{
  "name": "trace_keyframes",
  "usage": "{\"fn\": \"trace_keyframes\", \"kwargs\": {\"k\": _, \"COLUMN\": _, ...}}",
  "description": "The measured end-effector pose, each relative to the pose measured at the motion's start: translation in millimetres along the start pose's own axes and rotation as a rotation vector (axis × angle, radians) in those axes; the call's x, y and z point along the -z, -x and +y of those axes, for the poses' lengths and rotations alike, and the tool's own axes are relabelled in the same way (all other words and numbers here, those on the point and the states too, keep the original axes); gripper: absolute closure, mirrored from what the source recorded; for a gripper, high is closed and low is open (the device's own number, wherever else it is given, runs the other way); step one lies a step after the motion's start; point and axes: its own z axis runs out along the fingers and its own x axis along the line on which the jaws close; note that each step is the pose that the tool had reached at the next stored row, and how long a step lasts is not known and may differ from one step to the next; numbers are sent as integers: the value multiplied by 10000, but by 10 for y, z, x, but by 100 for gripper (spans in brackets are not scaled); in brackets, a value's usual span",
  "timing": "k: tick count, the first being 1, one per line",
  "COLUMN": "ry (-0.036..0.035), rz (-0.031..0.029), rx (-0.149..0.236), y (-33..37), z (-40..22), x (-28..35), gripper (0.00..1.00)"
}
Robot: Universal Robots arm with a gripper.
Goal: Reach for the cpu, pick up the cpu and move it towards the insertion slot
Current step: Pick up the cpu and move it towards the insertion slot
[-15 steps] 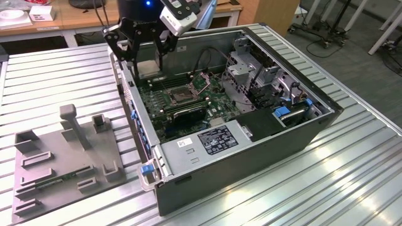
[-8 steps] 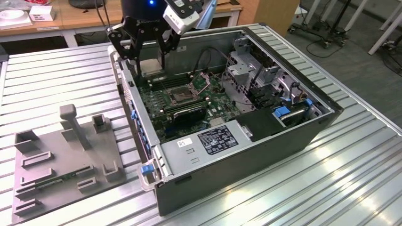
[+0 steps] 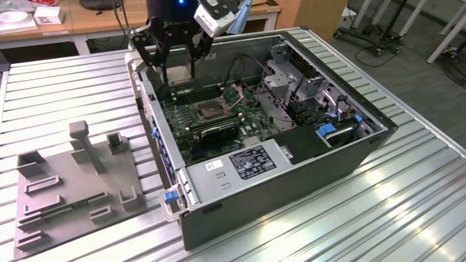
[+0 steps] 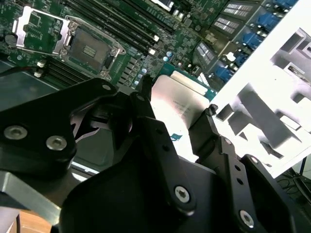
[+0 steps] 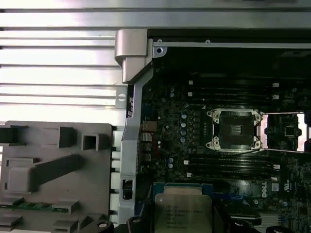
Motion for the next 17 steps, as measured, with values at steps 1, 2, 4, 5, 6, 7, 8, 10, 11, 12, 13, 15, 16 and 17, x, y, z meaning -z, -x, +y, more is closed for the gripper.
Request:
{"fn": "trace_keyframes", "kwargs": {"k": 1, "ry": 0, "rz": 0, "rx": 0, "y": 12, "z": 16, "x": -3, "gripper": 45}}
{"fn": "trace_keyframes", "kwargs": {"k": 2, "ry": -1, "rz": 1, "rx": -3, "y": 22, "z": 32, "x": -6, "gripper": 45}}
{"fn": "trace_keyframes", "kwargs": {"k": 4, "ry": 0, "rz": -1, "rx": -6, "y": 48, "z": 65, "x": -16, "gripper": 45}}
{"fn": "trace_keyframes", "kwargs": {"k": 5, "ry": 0, "rz": 0, "rx": -8, "y": 60, "z": 86, "x": -19, "gripper": 45}}
{"fn": "trace_keyframes", "kwargs": {"k": 6, "ry": -1, "rz": 0, "rx": -8, "y": 70, "z": 107, "x": -23, "gripper": 45}}
{"fn": "trace_keyframes", "kwargs": {"k": 7, "ry": 0, "rz": -1, "rx": -7, "y": 81, "z": 128, "x": -27, "gripper": 45}}
{"fn": "trace_keyframes", "kwargs": {"k": 8, "ry": -2, "rz": 0, "rx": -7, "y": 94, "z": 148, "x": -29, "gripper": 45}}
{"fn": "trace_keyframes", "kwargs": {"k": 10, "ry": 0, "rz": 0, "rx": -7, "y": 116, "z": 187, "x": -34, "gripper": 45}}
{"fn": "trace_keyframes", "kwargs": {"k": 11, "ry": 0, "rz": -1, "rx": -8, "y": 125, "z": 206, "x": -36, "gripper": 45}}
{"fn": "trace_keyframes", "kwargs": {"k": 12, "ry": 0, "rz": -1, "rx": -8, "y": 135, "z": 222, "x": -38, "gripper": 45}}
{"fn": "trace_keyframes", "kwargs": {"k": 13, "ry": -1, "rz": 0, "rx": -8, "y": 146, "z": 239, "x": -39, "gripper": 45}}
{"fn": "trace_keyframes", "kwargs": {"k": 15, "ry": -1, "rz": 0, "rx": -7, "y": 167, "z": 271, "x": -42, "gripper": 45}}
{"fn": "trace_keyframes", "kwargs": {"k": 16, "ry": 0, "rz": 0, "rx": -7, "y": 179, "z": 286, "x": -44, "gripper": 45}}
{"fn": "trace_keyframes", "kwargs": {"k": 17, "ry": 0, "rz": -1, "rx": -7, "y": 190, "z": 301, "x": -46, "gripper": 45}}
